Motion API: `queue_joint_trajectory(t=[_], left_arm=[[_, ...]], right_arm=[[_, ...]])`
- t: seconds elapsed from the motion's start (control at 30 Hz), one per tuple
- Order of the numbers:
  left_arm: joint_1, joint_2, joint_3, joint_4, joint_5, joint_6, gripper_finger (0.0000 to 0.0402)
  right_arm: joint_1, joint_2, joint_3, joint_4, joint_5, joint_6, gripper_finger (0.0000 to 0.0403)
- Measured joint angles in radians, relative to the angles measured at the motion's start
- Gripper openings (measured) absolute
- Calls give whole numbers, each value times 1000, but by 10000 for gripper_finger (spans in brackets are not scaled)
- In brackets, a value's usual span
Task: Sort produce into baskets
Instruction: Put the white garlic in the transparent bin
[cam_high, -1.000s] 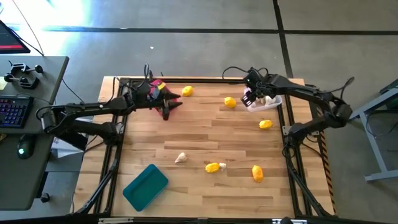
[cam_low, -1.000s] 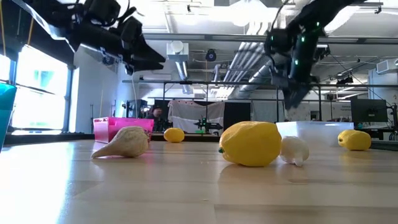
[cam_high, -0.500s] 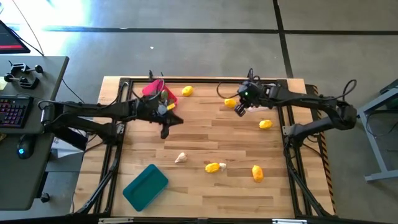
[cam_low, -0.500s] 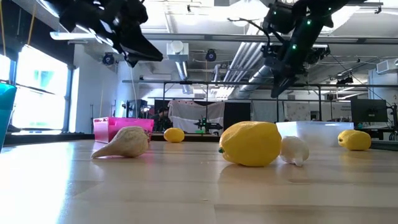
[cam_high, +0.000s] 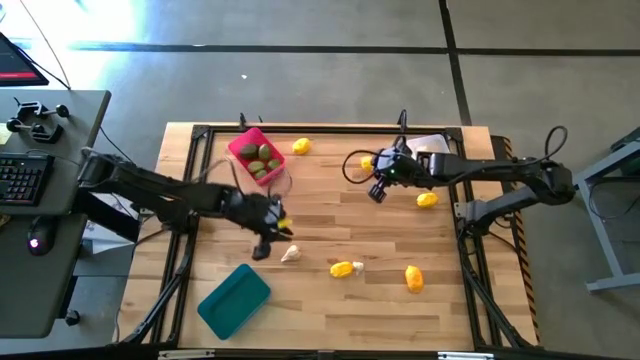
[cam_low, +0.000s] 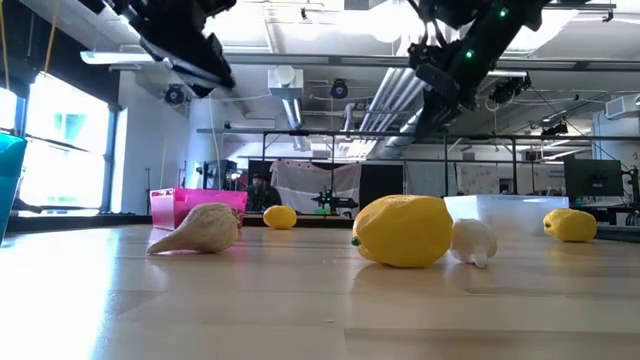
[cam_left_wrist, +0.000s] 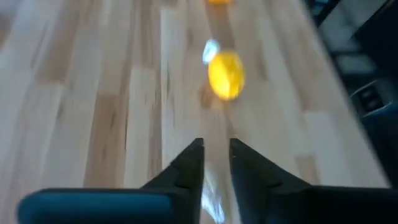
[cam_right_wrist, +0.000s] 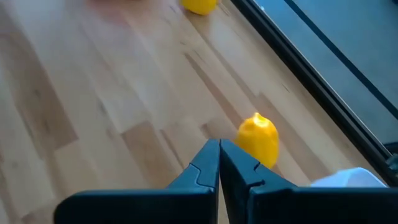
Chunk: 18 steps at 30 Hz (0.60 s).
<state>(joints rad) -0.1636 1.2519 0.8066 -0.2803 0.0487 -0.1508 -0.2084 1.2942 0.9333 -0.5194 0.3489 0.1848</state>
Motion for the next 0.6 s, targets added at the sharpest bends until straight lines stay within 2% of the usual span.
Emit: queue_joint_trajectory(t=[0.13, 0.23, 0.43, 0.6], left_arm=[[-74, 101, 33, -58, -134, -75, 117], [-99, 166, 75, -119, -186, -140, 156], [-103, 265, 117, -189, -196, -288, 217], [-99, 318, 118, -187, -158, -326, 241]], right_arm=[[37, 0, 0, 16, 7, -3, 0], [62, 0, 0, 20, 39, -4, 0], [95, 0, 0, 21, 72, -10, 0], [100, 0, 0, 21, 74, -29, 0]])
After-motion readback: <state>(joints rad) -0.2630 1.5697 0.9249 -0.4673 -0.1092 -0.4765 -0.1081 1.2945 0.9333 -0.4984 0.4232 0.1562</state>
